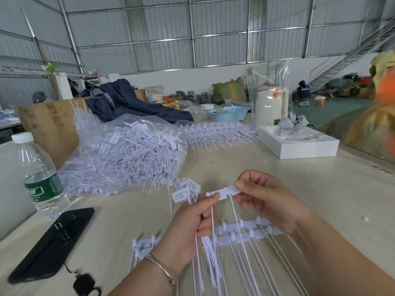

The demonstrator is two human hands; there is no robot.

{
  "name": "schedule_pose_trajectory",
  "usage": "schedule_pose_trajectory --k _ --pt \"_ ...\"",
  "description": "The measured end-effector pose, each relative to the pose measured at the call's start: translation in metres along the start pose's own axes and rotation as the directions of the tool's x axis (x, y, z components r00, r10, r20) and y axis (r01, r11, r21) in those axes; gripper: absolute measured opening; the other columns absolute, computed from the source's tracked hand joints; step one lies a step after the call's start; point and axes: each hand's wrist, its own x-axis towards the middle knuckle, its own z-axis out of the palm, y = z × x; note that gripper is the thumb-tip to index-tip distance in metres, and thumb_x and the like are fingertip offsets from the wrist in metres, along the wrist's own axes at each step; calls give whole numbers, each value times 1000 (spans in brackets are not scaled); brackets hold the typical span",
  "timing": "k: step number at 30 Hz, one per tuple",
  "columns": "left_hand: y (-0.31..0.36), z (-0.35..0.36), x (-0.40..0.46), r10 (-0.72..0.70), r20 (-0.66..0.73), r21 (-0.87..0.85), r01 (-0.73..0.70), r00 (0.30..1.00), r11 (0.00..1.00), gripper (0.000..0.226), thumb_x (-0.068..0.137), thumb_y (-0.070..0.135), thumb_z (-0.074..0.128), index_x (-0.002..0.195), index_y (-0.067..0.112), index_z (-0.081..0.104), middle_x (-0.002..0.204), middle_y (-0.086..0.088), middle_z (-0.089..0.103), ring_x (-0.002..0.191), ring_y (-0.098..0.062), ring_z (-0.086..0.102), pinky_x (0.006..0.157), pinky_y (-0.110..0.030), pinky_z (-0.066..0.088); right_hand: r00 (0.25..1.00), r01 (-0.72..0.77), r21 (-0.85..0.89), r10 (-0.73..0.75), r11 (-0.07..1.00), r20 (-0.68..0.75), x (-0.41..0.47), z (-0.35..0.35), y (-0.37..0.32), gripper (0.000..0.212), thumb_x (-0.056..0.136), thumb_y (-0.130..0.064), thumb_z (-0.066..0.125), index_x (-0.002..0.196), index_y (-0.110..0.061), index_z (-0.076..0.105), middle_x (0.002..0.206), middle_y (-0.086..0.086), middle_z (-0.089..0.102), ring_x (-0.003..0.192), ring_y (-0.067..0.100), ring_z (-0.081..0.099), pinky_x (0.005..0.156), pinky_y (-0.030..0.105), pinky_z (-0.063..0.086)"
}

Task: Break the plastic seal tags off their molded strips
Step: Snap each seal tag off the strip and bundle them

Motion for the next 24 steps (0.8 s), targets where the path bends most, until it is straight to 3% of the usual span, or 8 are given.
schedule_pose_trajectory --k 4,9,13,19,24 --pt "-4 -1 2 34 -36 55 -32 999 998 32 83 23 68 62 17 45 54 4 32 39 -7 18 33 -17 18 999 4 -151 -10 988 -39 1 7 7 27 68 -26 78 80 -3 70 81 19 69 62 17 56 63 25 51" --pt "-7 0 2 97 -38 164 -90 995 982 19 85 26 69 78 9 62 71 -11 40 40 -8 20 36 -18 17 998 -21 -126 14 992 -57 1 10 12 43 79 -31 70 90 10 65 81 23 69 64 24 53 57 26 48" --pt "-8 1 2 89 1 185 -88 996 979 32 86 29 68 98 0 69 65 -3 54 39 -7 21 36 -17 18 995 -66 -94 58 993 -82 1 11 10 25 79 -32 67 77 -8 72 70 19 66 53 20 49 50 23 44" --pt "-9 1 3 70 -42 145 -63 997 987 14 85 25 69 76 17 77 57 0 52 38 -7 24 35 -17 19 990 -131 -103 124 986 -71 3 5 12 18 76 -30 68 70 -14 71 54 10 51 45 15 31 49 28 22" --pt "-6 3 1 57 -13 187 -54 998 981 15 86 20 67 75 15 77 51 1 43 38 -7 23 39 -20 16 992 -117 -88 112 989 -65 4 0 10 21 86 -13 61 65 -9 62 54 5 31 44 13 29 47 25 21"
